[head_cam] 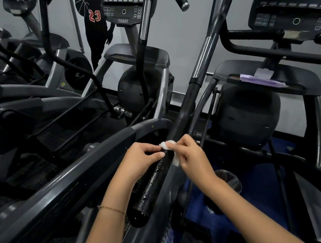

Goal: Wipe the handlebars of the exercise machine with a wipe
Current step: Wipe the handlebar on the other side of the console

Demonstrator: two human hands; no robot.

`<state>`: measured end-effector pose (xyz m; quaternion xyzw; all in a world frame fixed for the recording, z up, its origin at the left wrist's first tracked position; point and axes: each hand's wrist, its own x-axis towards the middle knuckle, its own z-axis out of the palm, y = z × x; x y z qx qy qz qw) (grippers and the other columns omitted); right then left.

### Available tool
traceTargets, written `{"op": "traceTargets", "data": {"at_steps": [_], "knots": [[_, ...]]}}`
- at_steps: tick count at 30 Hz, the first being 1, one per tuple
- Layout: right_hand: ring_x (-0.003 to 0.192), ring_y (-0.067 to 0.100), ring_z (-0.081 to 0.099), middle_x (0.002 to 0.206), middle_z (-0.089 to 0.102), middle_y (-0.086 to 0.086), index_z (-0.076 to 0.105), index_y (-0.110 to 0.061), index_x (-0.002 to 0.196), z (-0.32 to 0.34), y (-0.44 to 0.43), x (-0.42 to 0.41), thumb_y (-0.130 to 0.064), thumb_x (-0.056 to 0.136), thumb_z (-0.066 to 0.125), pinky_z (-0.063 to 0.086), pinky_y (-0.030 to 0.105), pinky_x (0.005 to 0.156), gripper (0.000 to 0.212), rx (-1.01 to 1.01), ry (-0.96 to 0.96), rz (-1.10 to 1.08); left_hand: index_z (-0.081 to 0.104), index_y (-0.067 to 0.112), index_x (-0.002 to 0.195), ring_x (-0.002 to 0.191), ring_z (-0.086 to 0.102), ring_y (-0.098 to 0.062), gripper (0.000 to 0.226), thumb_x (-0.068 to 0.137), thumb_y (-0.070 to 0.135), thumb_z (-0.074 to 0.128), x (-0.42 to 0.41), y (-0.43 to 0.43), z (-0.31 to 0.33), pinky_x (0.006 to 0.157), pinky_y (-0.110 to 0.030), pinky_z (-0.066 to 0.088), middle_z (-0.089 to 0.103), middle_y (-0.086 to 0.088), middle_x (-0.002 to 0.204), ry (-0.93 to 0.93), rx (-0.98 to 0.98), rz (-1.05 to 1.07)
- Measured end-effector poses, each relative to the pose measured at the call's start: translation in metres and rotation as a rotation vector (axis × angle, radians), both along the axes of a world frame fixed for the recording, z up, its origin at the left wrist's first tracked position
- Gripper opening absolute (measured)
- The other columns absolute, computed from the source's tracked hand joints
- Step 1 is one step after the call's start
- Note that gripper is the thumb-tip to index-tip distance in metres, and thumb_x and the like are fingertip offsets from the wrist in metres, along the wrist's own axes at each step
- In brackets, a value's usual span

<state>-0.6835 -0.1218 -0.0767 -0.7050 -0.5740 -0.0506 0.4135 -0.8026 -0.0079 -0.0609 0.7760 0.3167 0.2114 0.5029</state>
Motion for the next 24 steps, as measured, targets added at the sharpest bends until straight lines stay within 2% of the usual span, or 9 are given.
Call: {"op": "traceTargets", "data": {"at_steps": [3, 7, 9, 11, 13, 16, 19, 22, 24], "knots": [[0.068, 0.010, 0.046, 0.078, 0.046, 0.003, 0.070, -0.014, 0.109, 0.000, -0.001, 0.017, -0.012, 0.087, 0.053, 0.037, 0.015, 0.065, 0.027, -0.001, 0.006, 0.006, 0.072, 0.019, 0.104, 0.101, 0.061, -0.007, 0.025, 0.079, 0.020, 0.074, 0.000, 0.001, 0.001, 0.098, -0.025, 0.042, 0.070, 0.004, 0.104, 0.016, -0.006, 0.001], [0.082, 0.013, 0.046, 0.087, 0.043, 0.002, 0.067, -0.008, 0.112, 0.023, 0.036, 0.054, -0.008, 0.094, 0.050, 0.031, 0.013, 0.069, 0.025, -0.147, 0.086, -0.157, 0.072, 0.025, 0.103, 0.110, 0.059, -0.010, 0.024, 0.079, 0.025, 0.074, 0.000, 0.002, 0.000, 0.105, -0.033, 0.039, 0.069, 0.005, 0.109, 0.062, 0.007, 0.021], [0.080, 0.012, 0.045, 0.087, 0.040, 0.002, 0.066, -0.009, 0.114, 0.028, 0.046, 0.058, -0.009, 0.095, 0.047, 0.029, 0.013, 0.067, 0.027, -0.185, 0.055, -0.221, 0.071, 0.025, 0.103, 0.111, 0.058, -0.010, 0.024, 0.079, 0.025, 0.074, 0.000, 0.001, 0.000, 0.106, -0.034, 0.038, 0.068, 0.006, 0.110, 0.069, 0.018, 0.026], [0.079, 0.012, 0.044, 0.089, 0.040, 0.002, 0.066, -0.010, 0.115, 0.027, 0.044, 0.054, -0.007, 0.095, 0.047, 0.028, 0.013, 0.064, 0.027, -0.207, -0.012, -0.189, 0.072, 0.027, 0.101, 0.111, 0.058, -0.010, 0.023, 0.078, 0.026, 0.075, 0.001, 0.002, -0.001, 0.106, -0.035, 0.039, 0.069, 0.006, 0.108, 0.062, 0.012, 0.026], [0.084, 0.014, 0.043, 0.094, 0.041, 0.002, 0.064, -0.011, 0.116, 0.022, 0.033, 0.050, -0.003, 0.093, 0.046, 0.030, 0.013, 0.068, 0.030, -0.241, -0.037, -0.070, 0.072, 0.027, 0.099, 0.109, 0.059, -0.010, 0.022, 0.077, 0.025, 0.076, 0.001, 0.004, -0.001, 0.106, -0.036, 0.039, 0.069, 0.006, 0.107, 0.048, -0.005, 0.016], [0.085, 0.021, 0.049, 0.094, 0.045, 0.005, 0.066, -0.010, 0.114, 0.029, 0.026, 0.059, -0.008, 0.094, 0.048, 0.033, 0.019, 0.072, 0.027, -0.274, -0.080, -0.025, 0.072, 0.026, 0.098, 0.107, 0.060, -0.009, 0.022, 0.076, 0.023, 0.076, 0.001, 0.005, -0.002, 0.105, -0.034, 0.040, 0.070, 0.006, 0.105, 0.037, -0.013, 0.013], [0.080, 0.022, 0.047, 0.090, 0.040, 0.007, 0.065, -0.011, 0.117, 0.043, 0.048, 0.083, -0.010, 0.095, 0.049, 0.031, 0.024, 0.067, 0.027, -0.374, -0.166, -0.172, 0.072, 0.026, 0.099, 0.108, 0.060, -0.011, 0.022, 0.077, 0.024, 0.076, 0.002, 0.004, -0.002, 0.106, -0.035, 0.039, 0.070, 0.006, 0.105, 0.046, -0.002, 0.016], [0.089, 0.031, 0.054, 0.093, 0.035, 0.005, 0.063, -0.011, 0.120, 0.050, 0.071, 0.087, 0.000, 0.093, 0.046, 0.041, 0.034, 0.074, 0.033, -0.430, -0.176, -0.312, 0.071, 0.028, 0.098, 0.108, 0.061, -0.013, 0.022, 0.077, 0.025, 0.075, 0.002, 0.003, -0.003, 0.104, -0.037, 0.041, 0.070, 0.007, 0.103, 0.048, -0.005, 0.024], [0.094, 0.035, 0.054, 0.096, 0.036, 0.007, 0.063, -0.010, 0.118, 0.049, 0.074, 0.079, 0.007, 0.089, 0.046, 0.044, 0.039, 0.081, 0.038, -0.452, -0.228, -0.282, 0.072, 0.027, 0.099, 0.107, 0.061, -0.012, 0.023, 0.077, 0.025, 0.076, 0.002, 0.003, -0.003, 0.104, -0.036, 0.041, 0.070, 0.007, 0.103, 0.040, -0.017, 0.021]]}}
